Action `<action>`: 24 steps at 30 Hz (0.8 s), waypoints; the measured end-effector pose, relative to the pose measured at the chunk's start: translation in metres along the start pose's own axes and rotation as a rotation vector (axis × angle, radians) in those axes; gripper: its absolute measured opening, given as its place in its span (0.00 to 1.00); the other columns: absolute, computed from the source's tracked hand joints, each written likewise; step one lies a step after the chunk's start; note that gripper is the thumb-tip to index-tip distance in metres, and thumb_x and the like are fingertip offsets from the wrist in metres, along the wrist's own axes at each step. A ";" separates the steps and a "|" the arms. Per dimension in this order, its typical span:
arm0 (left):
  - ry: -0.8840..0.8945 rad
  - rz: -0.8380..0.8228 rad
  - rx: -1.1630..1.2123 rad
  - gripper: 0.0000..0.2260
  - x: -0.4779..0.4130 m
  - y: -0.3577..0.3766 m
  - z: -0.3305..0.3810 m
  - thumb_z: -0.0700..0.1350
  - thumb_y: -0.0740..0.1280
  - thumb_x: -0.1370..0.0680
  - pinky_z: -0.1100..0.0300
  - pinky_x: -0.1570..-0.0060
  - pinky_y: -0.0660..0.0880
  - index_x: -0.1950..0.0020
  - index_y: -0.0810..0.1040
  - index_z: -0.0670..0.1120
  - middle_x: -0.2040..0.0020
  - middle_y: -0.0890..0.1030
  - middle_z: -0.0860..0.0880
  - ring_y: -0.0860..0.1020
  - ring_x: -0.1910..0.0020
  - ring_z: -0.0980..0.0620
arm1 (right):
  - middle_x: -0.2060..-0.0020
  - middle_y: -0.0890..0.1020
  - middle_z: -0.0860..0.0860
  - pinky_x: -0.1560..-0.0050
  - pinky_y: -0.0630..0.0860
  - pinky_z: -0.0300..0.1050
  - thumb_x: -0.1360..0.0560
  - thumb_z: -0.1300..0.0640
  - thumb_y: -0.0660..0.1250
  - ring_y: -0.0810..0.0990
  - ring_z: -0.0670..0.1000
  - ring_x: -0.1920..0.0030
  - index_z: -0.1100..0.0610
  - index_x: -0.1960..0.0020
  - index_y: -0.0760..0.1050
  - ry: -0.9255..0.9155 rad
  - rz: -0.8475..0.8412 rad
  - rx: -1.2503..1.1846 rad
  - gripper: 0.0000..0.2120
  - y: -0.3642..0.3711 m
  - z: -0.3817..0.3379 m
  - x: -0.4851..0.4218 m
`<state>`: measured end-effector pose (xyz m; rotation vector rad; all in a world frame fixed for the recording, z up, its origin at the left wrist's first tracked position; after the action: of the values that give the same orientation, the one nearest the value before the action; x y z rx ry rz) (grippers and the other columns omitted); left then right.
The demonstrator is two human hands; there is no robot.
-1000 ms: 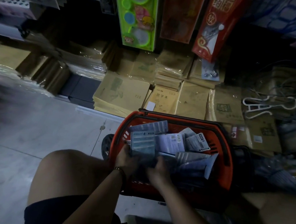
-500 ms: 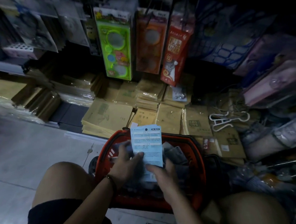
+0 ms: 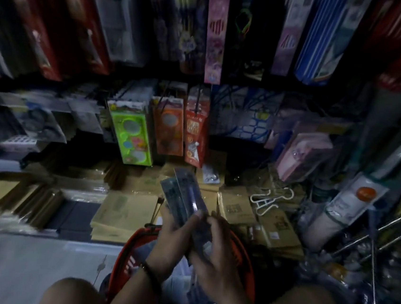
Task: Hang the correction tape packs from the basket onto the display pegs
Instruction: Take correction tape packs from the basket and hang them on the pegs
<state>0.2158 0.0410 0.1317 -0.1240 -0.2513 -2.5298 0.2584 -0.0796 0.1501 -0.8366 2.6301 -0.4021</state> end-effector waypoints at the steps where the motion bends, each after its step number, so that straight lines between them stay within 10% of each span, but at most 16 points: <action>1: 0.004 -0.008 0.006 0.18 -0.001 0.001 0.009 0.48 0.70 0.18 0.50 0.56 0.85 0.30 0.74 0.45 0.40 0.85 0.40 0.86 0.45 0.41 | 0.30 0.71 0.43 0.34 0.75 0.49 0.23 0.48 0.72 0.73 0.47 0.29 0.41 0.31 0.71 -0.023 -0.005 0.015 0.22 -0.006 -0.006 -0.002; 6: -0.017 -0.040 0.118 0.10 -0.001 0.010 0.051 0.43 0.69 0.18 0.32 0.43 0.81 0.38 0.80 0.45 0.43 0.87 0.40 0.86 0.45 0.37 | 0.22 0.63 0.38 0.28 0.66 0.40 0.21 0.44 0.69 0.61 0.40 0.21 0.41 0.38 0.73 -0.156 -0.014 0.151 0.13 -0.046 -0.041 -0.027; 10: -0.009 -0.054 0.113 0.10 -0.009 0.021 0.091 0.43 0.71 0.20 0.28 0.39 0.78 0.39 0.82 0.47 0.42 0.87 0.41 0.86 0.43 0.36 | 0.30 0.68 0.36 0.29 0.70 0.43 0.28 0.41 0.71 0.67 0.40 0.27 0.41 0.29 0.68 -0.207 0.044 0.305 0.29 -0.082 -0.078 -0.057; 24: 0.290 -0.222 -0.043 0.19 -0.042 0.119 0.279 0.39 0.74 0.22 0.40 0.38 0.81 0.32 0.79 0.48 0.39 0.86 0.47 0.85 0.39 0.44 | 0.29 0.62 0.30 0.33 0.75 0.42 0.23 0.44 0.73 0.67 0.39 0.29 0.32 0.19 0.54 -0.351 0.267 0.490 0.41 -0.226 -0.196 -0.138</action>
<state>0.3271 0.0250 0.4161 0.2667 -0.0986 -2.7310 0.3960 -0.1437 0.4424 -0.3511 2.1415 -0.7126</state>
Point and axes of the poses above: each hand's wrist, its own x-axis away from the middle knuckle, its own y-axis out of the palm, z = x × y, the point moved 10 cm from there along -x, towards the middle knuckle
